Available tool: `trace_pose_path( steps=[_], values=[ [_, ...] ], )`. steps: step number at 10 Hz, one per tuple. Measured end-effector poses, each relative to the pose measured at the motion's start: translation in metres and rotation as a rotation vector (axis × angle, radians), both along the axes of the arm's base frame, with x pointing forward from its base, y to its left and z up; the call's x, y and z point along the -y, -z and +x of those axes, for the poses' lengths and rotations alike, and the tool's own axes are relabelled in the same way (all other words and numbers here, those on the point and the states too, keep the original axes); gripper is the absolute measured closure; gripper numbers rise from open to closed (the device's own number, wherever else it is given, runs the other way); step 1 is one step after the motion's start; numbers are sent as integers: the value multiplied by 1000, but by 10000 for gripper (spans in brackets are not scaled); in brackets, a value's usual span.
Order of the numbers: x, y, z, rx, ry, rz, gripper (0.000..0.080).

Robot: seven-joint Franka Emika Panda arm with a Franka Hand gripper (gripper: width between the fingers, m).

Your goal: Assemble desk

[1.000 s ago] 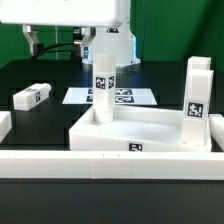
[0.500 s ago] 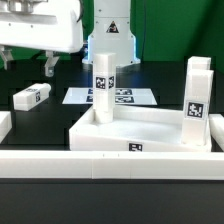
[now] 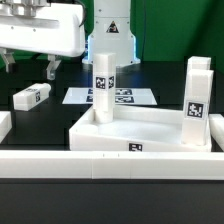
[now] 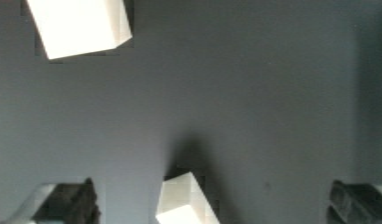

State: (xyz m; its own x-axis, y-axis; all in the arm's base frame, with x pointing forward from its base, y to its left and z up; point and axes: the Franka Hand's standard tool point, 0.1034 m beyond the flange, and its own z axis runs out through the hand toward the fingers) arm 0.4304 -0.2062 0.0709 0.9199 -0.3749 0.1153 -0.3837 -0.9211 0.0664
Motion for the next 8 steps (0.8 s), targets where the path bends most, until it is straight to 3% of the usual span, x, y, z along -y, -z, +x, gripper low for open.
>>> trace_pose_path(
  steps=[2, 5, 8],
  values=[
    [19, 9, -21, -23, -32, -9, 150],
    [16, 12, -22, -47, -18, 26, 150],
    [9, 13, -23, -204, -49, 184, 150]
  ],
)
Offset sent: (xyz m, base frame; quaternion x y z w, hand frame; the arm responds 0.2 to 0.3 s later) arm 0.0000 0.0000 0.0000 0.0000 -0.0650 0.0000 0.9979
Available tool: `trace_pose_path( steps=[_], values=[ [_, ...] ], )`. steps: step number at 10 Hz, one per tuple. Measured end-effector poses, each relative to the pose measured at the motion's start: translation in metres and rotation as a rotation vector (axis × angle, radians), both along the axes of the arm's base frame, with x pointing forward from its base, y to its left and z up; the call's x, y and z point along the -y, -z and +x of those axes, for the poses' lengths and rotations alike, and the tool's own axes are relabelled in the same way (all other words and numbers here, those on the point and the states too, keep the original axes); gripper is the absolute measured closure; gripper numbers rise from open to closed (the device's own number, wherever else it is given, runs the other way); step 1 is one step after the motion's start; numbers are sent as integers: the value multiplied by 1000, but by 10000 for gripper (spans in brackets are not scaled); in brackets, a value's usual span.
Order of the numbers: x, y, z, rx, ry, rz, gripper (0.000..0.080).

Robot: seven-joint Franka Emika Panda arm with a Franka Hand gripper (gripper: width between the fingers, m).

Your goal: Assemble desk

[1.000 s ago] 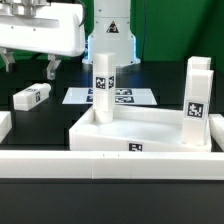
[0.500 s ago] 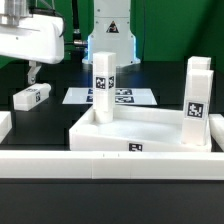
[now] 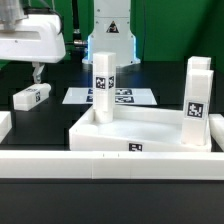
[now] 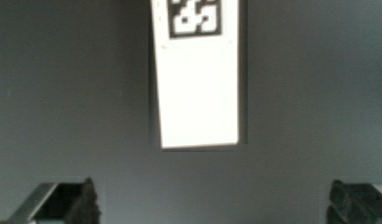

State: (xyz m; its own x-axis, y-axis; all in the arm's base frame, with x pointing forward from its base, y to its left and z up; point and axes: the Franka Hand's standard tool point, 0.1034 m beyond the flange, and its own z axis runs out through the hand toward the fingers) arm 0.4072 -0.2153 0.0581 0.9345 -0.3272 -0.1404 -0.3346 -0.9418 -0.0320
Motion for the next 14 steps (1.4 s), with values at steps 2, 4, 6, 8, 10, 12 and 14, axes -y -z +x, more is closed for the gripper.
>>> trace_pose_path(
  steps=[2, 4, 6, 8, 10, 12, 14],
  values=[
    [-5, 1, 4, -119, -17, 69, 150],
    [-9, 2, 0, -241, -27, 127, 150],
    [-8, 9, -1, -354, -31, 176, 150],
    [-7, 15, -6, -495, -43, 220, 150],
    [-2, 21, -10, -622, -41, 260, 150],
    [0, 24, -15, -731, -43, 289, 150],
    [1, 29, -20, -840, -39, 309, 150]
  ],
)
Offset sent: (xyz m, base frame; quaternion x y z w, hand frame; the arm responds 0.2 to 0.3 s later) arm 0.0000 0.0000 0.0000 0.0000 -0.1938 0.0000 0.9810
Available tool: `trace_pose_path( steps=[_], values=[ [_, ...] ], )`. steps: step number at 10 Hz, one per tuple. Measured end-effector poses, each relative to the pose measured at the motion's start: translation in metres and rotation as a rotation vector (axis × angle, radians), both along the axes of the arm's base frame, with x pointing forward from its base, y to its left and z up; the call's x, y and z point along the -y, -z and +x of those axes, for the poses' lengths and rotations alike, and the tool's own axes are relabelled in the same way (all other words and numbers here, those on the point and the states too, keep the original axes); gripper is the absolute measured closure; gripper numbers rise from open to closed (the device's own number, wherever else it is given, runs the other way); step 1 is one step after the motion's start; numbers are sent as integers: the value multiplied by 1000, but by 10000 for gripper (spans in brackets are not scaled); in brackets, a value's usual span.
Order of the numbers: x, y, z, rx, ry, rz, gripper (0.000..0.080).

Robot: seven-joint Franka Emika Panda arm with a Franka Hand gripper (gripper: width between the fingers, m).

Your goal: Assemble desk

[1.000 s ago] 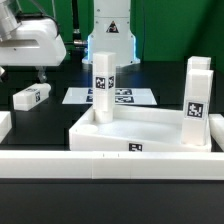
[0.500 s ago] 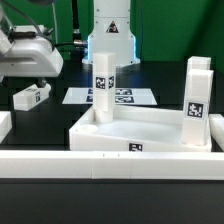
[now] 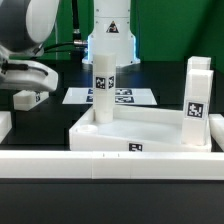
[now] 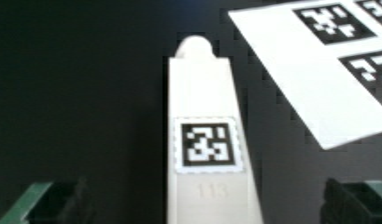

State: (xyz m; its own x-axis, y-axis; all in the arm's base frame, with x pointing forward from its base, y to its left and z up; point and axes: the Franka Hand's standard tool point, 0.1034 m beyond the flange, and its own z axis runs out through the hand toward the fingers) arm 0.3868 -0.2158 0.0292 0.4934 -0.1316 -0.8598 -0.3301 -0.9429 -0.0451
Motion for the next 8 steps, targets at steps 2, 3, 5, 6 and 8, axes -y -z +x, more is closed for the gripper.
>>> trace_pose_path(
  steps=[2, 3, 5, 6, 8],
  values=[
    [1, 8, 1, 2, -9, -9, 150],
    [0, 12, -1, 4, -11, -12, 150],
    [-2, 20, -3, 12, -18, -14, 150],
    [-2, 22, -3, 18, -21, -18, 150],
    [-3, 24, -2, 22, -22, -21, 162]
  ],
)
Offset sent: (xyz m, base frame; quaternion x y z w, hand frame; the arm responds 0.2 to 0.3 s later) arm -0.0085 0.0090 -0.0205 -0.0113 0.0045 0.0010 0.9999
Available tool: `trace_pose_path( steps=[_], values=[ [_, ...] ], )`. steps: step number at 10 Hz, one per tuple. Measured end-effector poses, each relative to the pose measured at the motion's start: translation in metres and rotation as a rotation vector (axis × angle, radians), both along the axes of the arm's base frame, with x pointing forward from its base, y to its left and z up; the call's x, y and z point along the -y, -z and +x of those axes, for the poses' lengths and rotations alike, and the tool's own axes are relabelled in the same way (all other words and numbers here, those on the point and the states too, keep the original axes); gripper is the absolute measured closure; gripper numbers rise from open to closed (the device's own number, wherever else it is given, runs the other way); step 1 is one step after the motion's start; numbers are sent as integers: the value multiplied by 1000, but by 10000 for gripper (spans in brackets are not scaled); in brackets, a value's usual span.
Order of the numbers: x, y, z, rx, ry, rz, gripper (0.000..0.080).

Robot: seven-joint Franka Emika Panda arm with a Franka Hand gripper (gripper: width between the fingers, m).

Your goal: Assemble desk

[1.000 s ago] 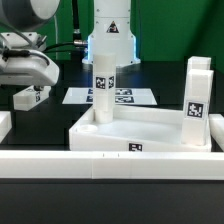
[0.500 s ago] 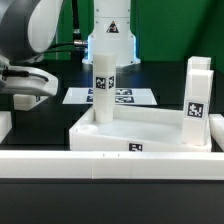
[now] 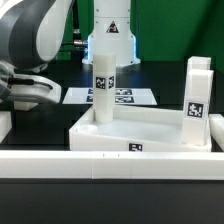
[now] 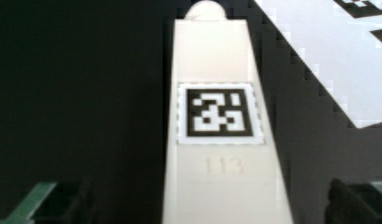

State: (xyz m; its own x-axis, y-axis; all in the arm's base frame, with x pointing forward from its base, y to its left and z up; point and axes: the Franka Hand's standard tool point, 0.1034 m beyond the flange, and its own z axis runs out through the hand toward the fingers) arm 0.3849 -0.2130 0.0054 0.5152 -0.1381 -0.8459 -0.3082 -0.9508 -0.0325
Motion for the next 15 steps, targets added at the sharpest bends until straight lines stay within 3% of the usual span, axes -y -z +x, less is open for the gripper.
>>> trace_pose_path(
  steps=[1, 3, 5, 7, 10, 11, 15],
  values=[
    [0, 0, 0, 0, 0, 0, 162],
    [1, 0, 0, 0, 2, 0, 514],
    [1, -1, 0, 1, 3, 0, 512],
    [-1, -13, 11, 21, -2, 4, 512],
    [-28, -71, 39, 35, 21, -4, 512],
    [-34, -81, 47, 44, 28, -15, 511],
    [-33, -79, 54, 80, 24, -40, 511]
  ],
)
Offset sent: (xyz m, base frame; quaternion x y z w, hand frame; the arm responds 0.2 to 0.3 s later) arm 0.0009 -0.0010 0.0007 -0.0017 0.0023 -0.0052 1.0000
